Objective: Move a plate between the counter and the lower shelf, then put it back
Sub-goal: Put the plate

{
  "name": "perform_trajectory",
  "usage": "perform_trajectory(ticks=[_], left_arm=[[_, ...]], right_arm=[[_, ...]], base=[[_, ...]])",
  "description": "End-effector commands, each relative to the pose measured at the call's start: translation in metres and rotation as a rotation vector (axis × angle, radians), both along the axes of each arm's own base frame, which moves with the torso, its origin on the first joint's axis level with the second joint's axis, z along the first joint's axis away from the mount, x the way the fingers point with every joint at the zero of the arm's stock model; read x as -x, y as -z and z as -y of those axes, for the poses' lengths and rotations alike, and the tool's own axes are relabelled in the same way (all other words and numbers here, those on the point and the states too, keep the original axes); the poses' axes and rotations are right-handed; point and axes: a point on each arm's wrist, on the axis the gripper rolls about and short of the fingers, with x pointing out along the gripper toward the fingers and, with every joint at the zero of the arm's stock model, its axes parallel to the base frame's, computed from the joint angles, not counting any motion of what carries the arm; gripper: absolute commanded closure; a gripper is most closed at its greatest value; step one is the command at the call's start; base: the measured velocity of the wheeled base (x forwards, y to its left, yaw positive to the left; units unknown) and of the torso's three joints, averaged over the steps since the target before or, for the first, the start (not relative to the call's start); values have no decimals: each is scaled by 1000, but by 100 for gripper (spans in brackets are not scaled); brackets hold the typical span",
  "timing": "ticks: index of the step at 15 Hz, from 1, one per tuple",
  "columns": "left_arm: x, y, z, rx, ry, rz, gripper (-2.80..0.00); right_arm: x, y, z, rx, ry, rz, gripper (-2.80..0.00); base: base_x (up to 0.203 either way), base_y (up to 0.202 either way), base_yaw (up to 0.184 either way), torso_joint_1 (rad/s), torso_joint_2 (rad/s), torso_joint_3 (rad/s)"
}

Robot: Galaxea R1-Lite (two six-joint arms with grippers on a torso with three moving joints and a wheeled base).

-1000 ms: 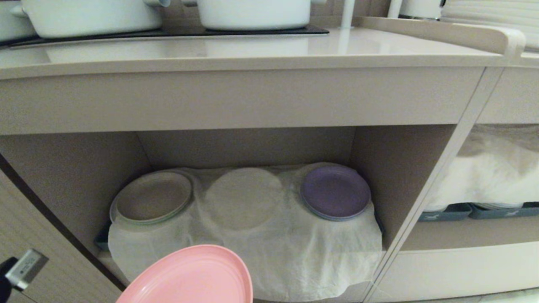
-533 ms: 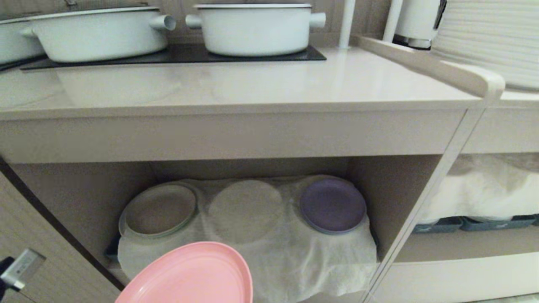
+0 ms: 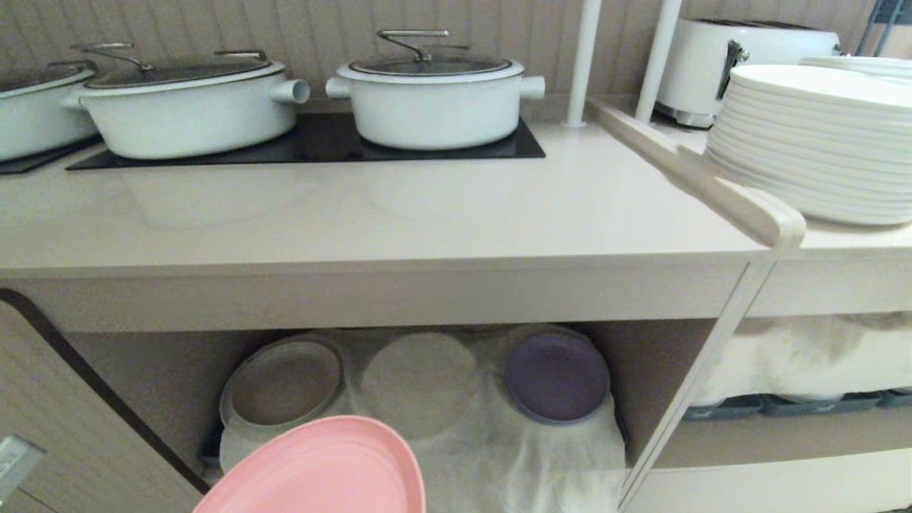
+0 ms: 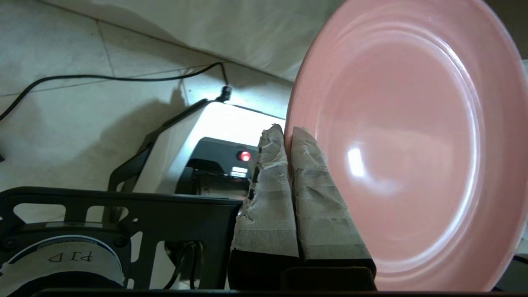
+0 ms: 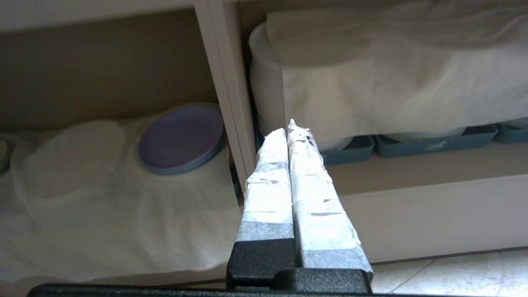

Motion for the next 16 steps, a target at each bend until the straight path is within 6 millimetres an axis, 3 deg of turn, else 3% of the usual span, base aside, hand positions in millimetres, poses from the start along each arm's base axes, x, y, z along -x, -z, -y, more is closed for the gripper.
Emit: perform_trajectory(ticks=[1,16], left_arm=[[1,-2,-1,11,-4,8,0],[-2,-8,2,21,-4,18,0]], right_arm=[[0,0,0,-1,0,0,0],[0,0,0,-1,0,1,0]], base=[[0,0,0,207,-479,-273],[0,0,0,248,-531,-291]])
